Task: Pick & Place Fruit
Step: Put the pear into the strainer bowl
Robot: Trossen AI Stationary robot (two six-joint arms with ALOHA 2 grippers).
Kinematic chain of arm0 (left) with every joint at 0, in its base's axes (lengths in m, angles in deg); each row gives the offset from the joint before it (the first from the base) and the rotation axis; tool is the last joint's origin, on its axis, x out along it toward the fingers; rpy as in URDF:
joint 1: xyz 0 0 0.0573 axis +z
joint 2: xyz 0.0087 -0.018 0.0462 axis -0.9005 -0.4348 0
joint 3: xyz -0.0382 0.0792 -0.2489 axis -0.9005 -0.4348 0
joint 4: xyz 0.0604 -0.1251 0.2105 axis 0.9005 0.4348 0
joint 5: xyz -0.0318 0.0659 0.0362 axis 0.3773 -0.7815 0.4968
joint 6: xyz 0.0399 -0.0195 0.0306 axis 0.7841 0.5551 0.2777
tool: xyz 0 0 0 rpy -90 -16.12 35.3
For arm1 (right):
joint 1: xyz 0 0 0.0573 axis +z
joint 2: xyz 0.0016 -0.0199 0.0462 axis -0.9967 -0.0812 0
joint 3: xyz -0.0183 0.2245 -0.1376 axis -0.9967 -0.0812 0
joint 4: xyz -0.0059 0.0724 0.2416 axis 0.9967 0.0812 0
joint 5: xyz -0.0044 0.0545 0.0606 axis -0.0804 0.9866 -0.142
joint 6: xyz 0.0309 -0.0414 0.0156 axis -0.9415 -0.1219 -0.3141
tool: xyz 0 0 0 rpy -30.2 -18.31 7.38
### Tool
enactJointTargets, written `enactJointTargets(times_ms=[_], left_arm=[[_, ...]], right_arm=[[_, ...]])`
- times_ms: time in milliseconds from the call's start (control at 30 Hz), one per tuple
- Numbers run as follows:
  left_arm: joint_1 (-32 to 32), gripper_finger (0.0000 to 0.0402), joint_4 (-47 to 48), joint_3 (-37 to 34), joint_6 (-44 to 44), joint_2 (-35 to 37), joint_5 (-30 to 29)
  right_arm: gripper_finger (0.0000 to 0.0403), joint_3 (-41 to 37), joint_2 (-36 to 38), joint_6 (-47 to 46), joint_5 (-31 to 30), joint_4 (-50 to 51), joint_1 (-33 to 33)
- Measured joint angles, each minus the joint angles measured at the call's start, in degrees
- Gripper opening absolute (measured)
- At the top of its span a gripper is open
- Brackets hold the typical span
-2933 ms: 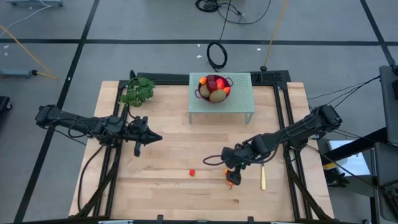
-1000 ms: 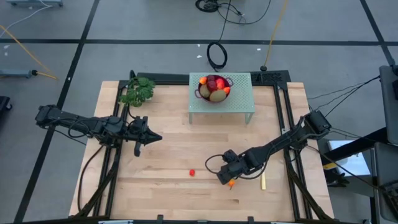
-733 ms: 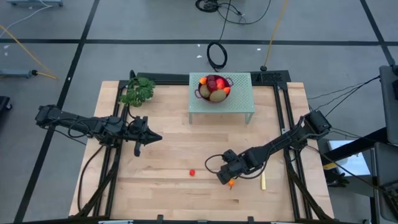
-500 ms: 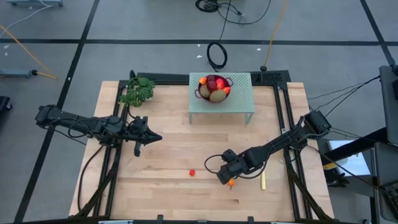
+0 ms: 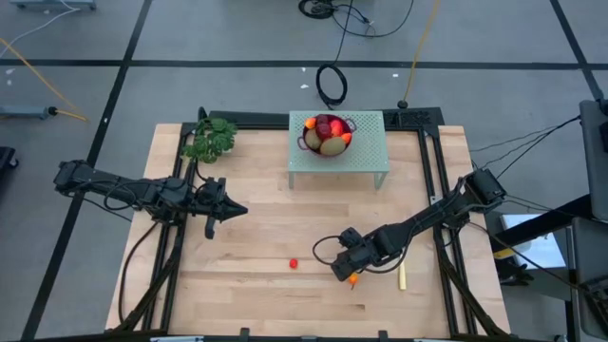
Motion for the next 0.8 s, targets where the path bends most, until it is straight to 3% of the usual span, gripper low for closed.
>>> enactJointTargets(times_ms=[433,800], left_arm=[[0.00,0.0010,-0.04,0.00,0.15,-0.02,0.00],[0.00,0.0010,-0.03,0.00,-0.11,-0.02,0.00]], right_arm=[[0.0336,0.13,-3.08,-0.65,0.28,-0.20,-1.38],[0.0250,0.07,-3.21,-0.45,1.49,0.99,-1.64]])
